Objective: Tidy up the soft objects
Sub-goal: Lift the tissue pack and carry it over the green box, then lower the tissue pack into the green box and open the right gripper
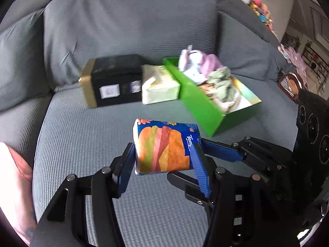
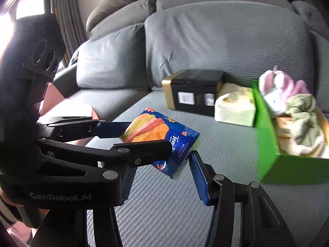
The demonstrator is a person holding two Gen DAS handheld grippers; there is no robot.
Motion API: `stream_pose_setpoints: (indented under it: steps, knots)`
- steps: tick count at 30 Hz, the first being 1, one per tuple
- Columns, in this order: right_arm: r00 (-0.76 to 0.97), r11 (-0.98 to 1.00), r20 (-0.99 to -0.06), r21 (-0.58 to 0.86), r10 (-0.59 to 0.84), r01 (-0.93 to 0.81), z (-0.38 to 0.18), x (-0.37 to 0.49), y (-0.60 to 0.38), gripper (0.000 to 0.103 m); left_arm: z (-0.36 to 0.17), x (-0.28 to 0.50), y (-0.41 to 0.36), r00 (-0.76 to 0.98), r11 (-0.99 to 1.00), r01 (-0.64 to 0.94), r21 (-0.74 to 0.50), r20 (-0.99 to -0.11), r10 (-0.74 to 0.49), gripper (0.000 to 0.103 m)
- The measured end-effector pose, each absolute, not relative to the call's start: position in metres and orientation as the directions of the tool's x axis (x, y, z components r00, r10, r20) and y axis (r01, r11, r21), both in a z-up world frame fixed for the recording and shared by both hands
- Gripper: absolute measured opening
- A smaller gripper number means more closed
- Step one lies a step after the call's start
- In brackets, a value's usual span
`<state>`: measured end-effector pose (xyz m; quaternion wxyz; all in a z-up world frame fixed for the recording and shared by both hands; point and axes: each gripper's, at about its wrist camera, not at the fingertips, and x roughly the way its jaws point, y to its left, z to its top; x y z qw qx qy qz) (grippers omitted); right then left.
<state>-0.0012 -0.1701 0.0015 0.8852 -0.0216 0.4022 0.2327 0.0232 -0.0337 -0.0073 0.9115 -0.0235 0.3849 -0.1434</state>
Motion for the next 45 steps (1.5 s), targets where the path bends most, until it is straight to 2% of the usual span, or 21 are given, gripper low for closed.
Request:
stream_pose_setpoints:
  steps: [14,24,37,45]
  knots:
    - [0.713,0.960,-0.649,0.112,0.267,-0.258,0.042,-0.020,-0.259,0.054,0.020,0.044,-0.132,0.664,0.901,0.427,-0.075,-0.651,-0.368,0.053]
    - [0.748,0.982,-0.638,0.094,0.184,-0.162,0.049,0.006,-0.315,0.054,0.024,0.095,-0.178,0.615,0.862,0.495,-0.111,-0.655,-0.438,0.053]
    - [0.680,0.982,-0.708,0.130,0.190,-0.138,0.017,0.091,-0.344,0.054,-0.001,0.182,-0.193,0.559,0.890,0.425,-0.163,-0.726,-0.400,0.054]
    - [0.625,0.989,-0.767,0.088,0.143,-0.119,-0.006,0.106,-0.351,0.054,-0.020,0.194,-0.207,0.532,0.896,0.418,-0.147,-0.760,-0.373,0.056]
